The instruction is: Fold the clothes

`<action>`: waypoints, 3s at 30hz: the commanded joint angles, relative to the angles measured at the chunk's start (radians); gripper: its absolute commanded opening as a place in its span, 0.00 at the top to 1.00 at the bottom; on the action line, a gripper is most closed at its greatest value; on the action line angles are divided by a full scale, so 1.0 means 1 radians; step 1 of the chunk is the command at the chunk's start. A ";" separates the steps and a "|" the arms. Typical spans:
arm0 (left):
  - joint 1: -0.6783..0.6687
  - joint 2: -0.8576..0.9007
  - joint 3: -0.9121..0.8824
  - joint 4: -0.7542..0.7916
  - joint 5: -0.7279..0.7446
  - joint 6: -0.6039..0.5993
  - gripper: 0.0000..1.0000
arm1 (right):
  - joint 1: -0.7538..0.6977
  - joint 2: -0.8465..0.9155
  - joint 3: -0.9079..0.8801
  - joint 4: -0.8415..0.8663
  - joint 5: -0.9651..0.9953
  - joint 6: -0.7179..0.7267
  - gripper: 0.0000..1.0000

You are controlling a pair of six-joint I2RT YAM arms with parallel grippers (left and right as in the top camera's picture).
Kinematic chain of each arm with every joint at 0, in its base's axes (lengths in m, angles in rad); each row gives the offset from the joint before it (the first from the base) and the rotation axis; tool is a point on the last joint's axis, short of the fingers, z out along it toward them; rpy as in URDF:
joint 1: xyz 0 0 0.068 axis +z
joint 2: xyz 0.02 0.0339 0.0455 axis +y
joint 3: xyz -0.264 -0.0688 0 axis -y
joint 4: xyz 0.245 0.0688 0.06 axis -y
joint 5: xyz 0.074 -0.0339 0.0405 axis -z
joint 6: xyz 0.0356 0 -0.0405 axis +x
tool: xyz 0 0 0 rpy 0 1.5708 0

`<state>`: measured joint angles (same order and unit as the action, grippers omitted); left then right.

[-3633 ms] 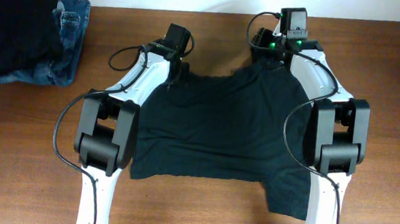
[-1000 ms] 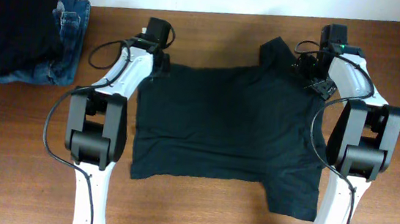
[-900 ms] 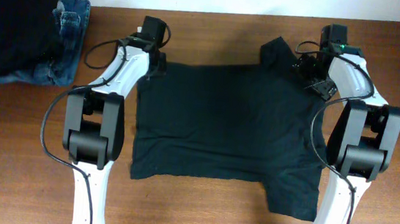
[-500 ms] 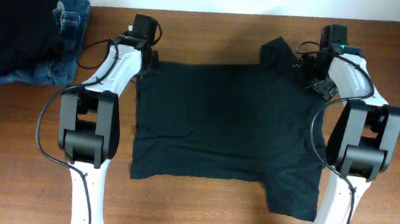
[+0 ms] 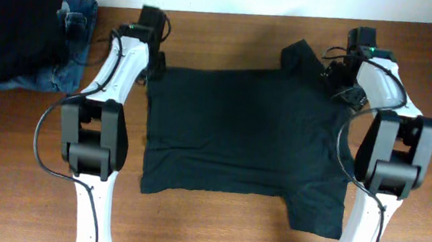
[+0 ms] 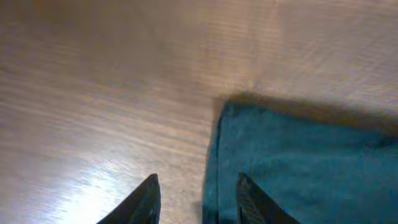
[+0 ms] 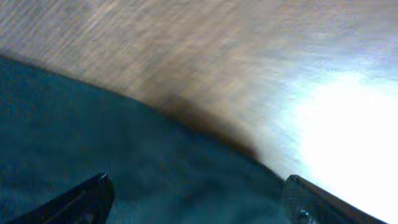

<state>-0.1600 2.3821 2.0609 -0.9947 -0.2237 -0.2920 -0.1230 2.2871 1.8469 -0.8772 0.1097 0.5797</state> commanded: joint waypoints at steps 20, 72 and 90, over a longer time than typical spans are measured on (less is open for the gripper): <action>-0.046 -0.189 -0.063 -0.562 0.240 0.009 0.40 | 0.035 -0.473 -0.158 -0.589 -0.227 -0.367 0.01; -0.209 -0.189 -0.669 -0.265 0.291 0.008 0.99 | 0.055 -0.451 -0.738 -0.079 -0.150 -0.257 0.83; -0.209 -0.189 -0.741 -0.237 0.283 -0.007 0.99 | 0.029 -0.448 -0.752 -0.068 -0.141 -0.249 0.92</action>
<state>-0.3656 2.1304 1.3762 -1.2789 0.0776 -0.2855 -0.0704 1.8256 1.1107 -0.9463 -0.0525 0.3183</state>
